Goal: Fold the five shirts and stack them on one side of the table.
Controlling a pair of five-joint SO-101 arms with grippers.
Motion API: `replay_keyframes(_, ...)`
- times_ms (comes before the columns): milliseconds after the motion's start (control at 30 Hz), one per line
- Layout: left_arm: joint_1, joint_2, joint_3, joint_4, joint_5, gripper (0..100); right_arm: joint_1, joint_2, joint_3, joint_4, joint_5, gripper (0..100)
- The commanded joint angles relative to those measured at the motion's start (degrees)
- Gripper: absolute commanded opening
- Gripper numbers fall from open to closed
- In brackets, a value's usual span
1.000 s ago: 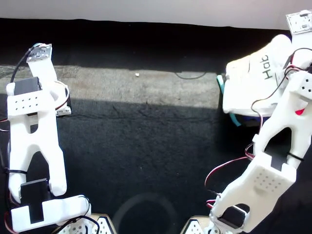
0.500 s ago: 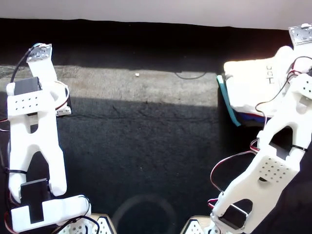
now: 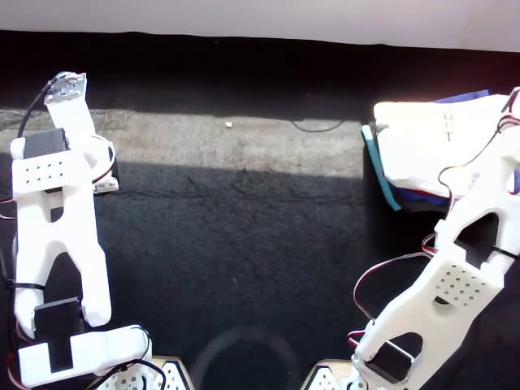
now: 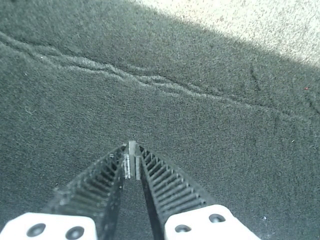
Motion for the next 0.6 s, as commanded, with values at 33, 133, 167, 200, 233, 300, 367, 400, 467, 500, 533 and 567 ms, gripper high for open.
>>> replay_keyframes(33,0.5,-2.4,-0.3,-0.4,-0.6,1,-2.4,0.7,-3.5,4.4,3.2,0.5)
replay_keyframes(133,0.5,-2.4,-0.3,-0.4,-0.6,1,-1.7,4.4,-2.1,3.4,3.3,0.6)
replay_keyframes(167,0.5,-2.4,-0.3,-0.4,-0.6,1,-1.0,6.0,-2.0,2.3,3.3,0.6)
replay_keyframes(200,0.5,-2.4,-0.3,-0.4,-0.6,1,-0.3,7.7,-2.1,0.8,3.3,0.6)
replay_keyframes(233,0.5,-2.4,-0.3,-0.4,-0.6,1,0.5,9.5,-2.2,-1.0,3.3,0.6)
replay_keyframes(300,0.5,-2.4,-0.3,-0.4,-0.6,1,2.1,12.6,-2.2,-4.5,3.3,0.6)
replay_keyframes(367,0.5,-2.4,-0.3,-0.4,-0.6,1,3.2,14.9,-2.3,-7.0,3.3,0.6)
replay_keyframes(400,0.5,-2.4,-0.3,-0.4,-0.6,1,3.5,15.3,-2.3,-7.4,3.2,0.6)
replay_keyframes(467,0.5,-2.4,-0.3,-0.4,-0.6,1,3.7,15.2,-2.3,-7.5,3.2,0.6)
replay_keyframes(500,0.5,-2.4,-0.3,-0.4,-0.6,1,3.7,15.1,-2.6,-7.5,3.2,0.6)
replay_keyframes(533,0.5,-2.4,-0.2,-0.4,-0.6,1,3.5,14.8,-3.8,-7.3,3.2,0.6)
replay_keyframes(567,0.5,-2.4,-0.2,-0.4,-0.6,1,3.3,14.5,-5.3,-6.8,3.2,0.6)
